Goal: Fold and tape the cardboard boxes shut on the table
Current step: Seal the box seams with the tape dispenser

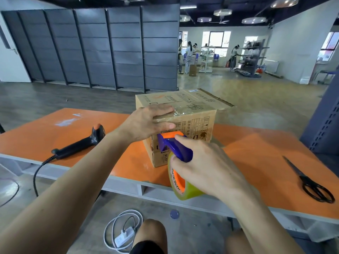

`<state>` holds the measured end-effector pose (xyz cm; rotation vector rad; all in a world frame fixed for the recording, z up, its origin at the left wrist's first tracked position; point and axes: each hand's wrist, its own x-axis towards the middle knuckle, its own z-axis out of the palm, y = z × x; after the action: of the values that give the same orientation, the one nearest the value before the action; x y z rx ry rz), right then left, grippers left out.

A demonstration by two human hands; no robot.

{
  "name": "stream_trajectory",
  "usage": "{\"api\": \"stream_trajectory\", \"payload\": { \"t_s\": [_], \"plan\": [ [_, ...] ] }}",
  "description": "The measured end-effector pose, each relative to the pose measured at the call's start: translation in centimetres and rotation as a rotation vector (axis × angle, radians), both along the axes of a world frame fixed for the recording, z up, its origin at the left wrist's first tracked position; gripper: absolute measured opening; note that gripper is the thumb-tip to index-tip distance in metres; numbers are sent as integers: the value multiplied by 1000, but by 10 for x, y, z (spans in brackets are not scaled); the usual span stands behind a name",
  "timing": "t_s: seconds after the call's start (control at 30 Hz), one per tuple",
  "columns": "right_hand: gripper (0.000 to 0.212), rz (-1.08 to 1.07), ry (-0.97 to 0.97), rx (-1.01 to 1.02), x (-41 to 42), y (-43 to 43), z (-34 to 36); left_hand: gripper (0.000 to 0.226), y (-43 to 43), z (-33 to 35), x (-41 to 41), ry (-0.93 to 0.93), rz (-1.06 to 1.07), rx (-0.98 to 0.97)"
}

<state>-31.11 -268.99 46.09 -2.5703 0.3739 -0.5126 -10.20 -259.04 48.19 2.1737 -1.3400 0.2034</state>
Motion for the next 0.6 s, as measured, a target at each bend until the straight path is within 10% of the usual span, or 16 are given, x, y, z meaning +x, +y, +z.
{"api": "stream_trajectory", "payload": {
  "t_s": [0.37,0.6],
  "plan": [
    [52,-6,145,-344,20,3,15,58,1,1,-4,-39,-12,11],
    [71,9,157,110,8,-27,-10,76,1,0,-1,-33,3,54]
  ]
}}
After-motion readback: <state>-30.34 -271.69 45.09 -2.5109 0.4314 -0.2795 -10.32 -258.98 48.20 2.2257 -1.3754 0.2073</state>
